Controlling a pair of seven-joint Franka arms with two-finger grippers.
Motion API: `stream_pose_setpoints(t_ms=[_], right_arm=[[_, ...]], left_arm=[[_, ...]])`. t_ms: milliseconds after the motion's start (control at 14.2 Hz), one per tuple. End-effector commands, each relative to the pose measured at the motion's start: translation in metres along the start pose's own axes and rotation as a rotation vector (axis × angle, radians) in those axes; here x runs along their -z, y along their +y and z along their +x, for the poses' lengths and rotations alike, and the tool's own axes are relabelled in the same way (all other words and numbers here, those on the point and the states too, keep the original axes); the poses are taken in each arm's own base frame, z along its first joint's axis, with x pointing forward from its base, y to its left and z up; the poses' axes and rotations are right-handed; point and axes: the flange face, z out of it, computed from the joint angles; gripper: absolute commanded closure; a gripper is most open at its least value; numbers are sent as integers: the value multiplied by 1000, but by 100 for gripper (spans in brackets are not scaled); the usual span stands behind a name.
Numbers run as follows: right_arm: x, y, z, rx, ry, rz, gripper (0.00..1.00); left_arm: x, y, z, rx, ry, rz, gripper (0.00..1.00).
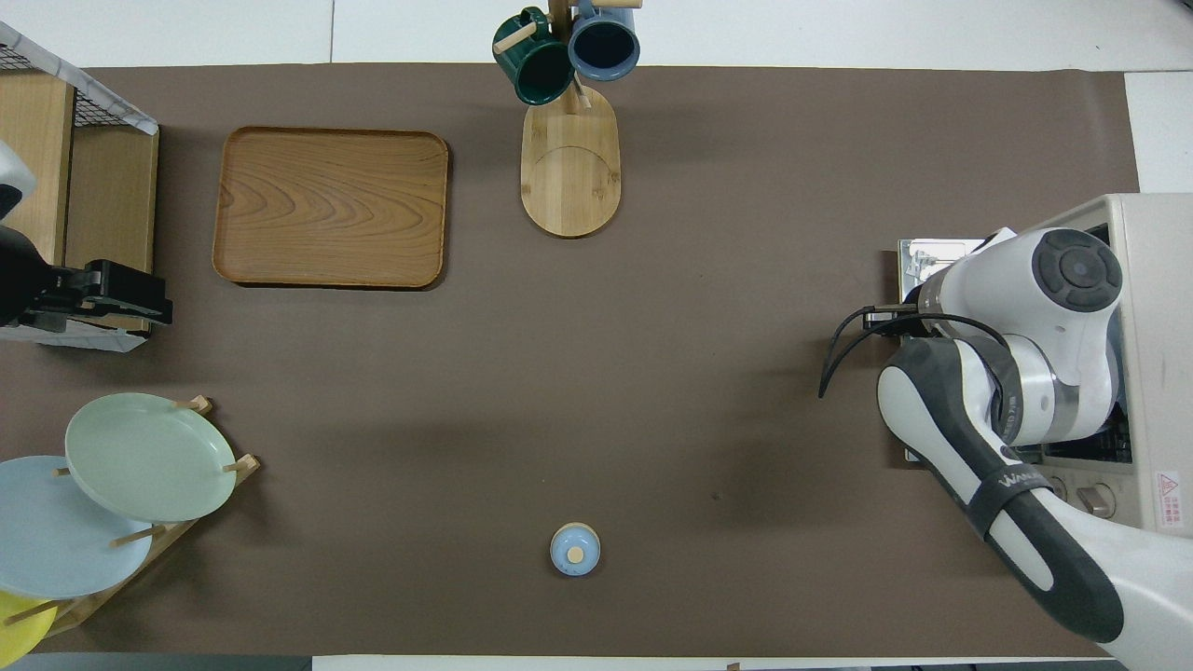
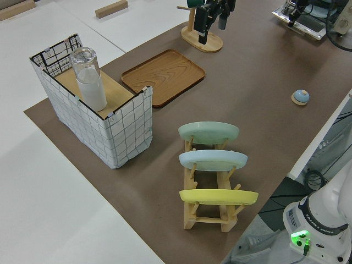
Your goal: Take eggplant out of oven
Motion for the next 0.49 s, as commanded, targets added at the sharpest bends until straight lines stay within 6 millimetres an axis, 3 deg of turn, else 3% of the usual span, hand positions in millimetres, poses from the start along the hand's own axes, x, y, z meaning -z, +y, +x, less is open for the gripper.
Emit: stream_pose_setpoints(t_ms=[0, 71, 283, 353, 424], right_arm=[[30, -42, 4, -40, 2, -9, 100], [44, -40, 5, -46, -17, -15, 100], [75, -12, 6, -90, -70, -43, 43], [84, 4, 4, -113, -79, -51, 31], [88, 19, 2, -120, -90, -67, 29]], left_arm=[[4, -4, -6, -3, 3, 17, 0], [4, -3, -6, -4, 3, 17, 0], [4, -4, -6, -3, 3, 17, 0], [4, -3, -6, -4, 3, 17, 0], [4, -3, -6, -4, 3, 17, 0]])
